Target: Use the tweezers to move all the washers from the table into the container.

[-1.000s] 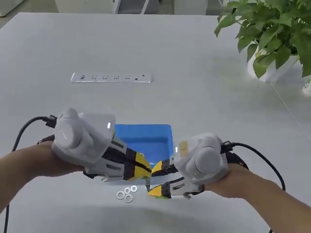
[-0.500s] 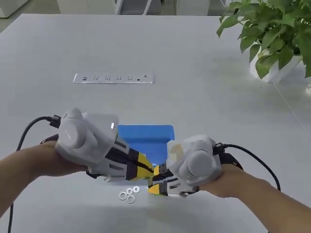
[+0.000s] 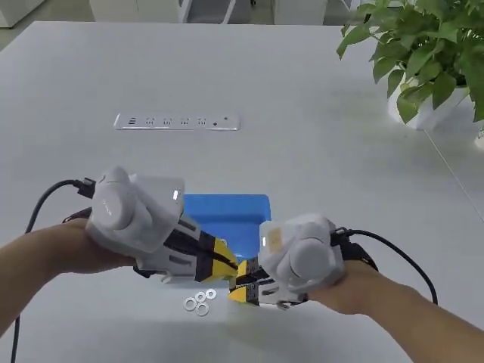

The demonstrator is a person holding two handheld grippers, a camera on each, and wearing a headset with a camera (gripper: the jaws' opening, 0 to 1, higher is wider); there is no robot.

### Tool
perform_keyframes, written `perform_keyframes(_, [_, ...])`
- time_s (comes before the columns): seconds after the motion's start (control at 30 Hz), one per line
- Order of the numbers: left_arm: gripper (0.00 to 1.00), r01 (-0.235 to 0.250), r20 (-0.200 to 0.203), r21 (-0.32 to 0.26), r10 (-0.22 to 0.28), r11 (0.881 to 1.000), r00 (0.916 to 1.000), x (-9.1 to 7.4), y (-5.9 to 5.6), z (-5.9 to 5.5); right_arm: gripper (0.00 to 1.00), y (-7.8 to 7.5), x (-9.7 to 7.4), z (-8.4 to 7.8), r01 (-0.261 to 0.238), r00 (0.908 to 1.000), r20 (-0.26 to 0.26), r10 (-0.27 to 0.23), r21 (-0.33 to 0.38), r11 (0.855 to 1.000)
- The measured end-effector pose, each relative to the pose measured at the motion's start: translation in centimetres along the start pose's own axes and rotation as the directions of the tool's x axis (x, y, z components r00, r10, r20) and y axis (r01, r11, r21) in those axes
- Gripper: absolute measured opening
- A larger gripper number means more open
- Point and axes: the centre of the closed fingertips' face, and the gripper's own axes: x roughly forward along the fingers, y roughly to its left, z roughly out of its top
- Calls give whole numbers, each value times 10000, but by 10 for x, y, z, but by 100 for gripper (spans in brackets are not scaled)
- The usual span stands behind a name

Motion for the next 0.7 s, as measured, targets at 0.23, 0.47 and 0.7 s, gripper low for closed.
perform_keyframes(0.23, [6,-49,-238,-53,48,10000,9997,-1,-1,-1,8,1,-1,2,78,10000,48,-78,16,10000])
perform_keyframes(0.47, [10,-225,-319,-277,217,9994,9993,-6,1,-5,8,1,0,1,95,10000,-4,-96,-6,10000])
perform_keyframes(0.7, [16,-522,-25,-700,522,9962,9986,-19,2,-2,8,1,0,1,87,9999,-53,-88,-90,9999])
